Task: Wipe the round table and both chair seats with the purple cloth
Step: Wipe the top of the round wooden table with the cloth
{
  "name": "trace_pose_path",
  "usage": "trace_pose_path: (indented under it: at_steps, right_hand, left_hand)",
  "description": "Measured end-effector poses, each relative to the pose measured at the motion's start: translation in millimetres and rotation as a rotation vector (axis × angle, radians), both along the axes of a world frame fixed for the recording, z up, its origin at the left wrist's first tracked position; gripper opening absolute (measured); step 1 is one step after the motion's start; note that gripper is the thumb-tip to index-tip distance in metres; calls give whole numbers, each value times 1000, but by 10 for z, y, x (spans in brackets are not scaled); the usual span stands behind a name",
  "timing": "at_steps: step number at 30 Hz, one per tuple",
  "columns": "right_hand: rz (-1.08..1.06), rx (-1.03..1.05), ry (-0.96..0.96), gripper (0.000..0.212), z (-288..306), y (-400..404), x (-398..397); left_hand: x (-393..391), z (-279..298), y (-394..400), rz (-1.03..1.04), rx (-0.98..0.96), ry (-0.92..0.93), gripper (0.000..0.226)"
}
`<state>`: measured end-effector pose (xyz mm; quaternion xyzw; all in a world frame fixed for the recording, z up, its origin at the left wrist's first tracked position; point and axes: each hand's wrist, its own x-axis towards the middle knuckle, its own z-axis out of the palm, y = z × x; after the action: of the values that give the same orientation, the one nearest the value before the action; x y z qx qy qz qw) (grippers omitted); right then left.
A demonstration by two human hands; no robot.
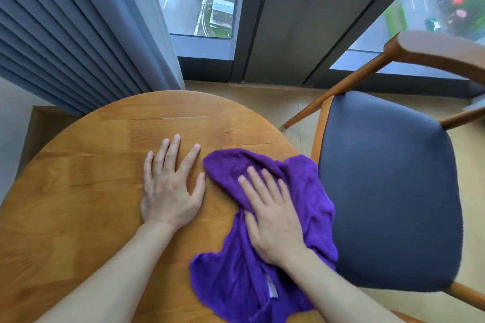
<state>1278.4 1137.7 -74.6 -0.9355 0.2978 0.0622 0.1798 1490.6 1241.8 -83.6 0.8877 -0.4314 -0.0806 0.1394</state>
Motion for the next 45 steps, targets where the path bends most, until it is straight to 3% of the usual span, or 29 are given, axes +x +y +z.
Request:
trace_pose_path:
  at_steps: [4,7,10,14,18,22,26,31,35,40,45]
  right_hand:
    - [-242,-52,55,66,22,-433,375]
    - [-309,-93,105,68,-4,-398,809]
    - [-183,-87,57,70,-32,-129,837]
    - [18,-63,7,74,-51,206,315]
    - [-194,-135,107,80,-42,63,-50]
    - [-373,-105,147,76,-14,-320,471]
    - [-269,-113,127,73,-36,-187,772]
    - [-22,-79,22,76,-29,170,114]
    - [-177,-70,70,76,-28,-88,-206]
    - [-348,-70,129,71,-1,-333,552]
    - [-27,-61,29,78,-14,310,147]
  left_hand:
    - [17,9,-2,6,35,0,65]
    - [12,16,-5,0,38,-13,66]
    - [16,10,-12,-9,33,-18,64]
    - [1,30,-7,-5,43,1,62]
    - [-45,32,-7,-5,43,-9,66]
    - [-11,14,-8,-9,60,-34,68]
    - [-10,-12,-13,-9,34,-59,68]
    - [-58,4,-36,-1,28,-45,66]
    - [-38,39,-30,-12,82,-38,69]
    - [-69,78,-78,-22,161,-43,72]
    - [-48,65,-57,-50,173,26,75]
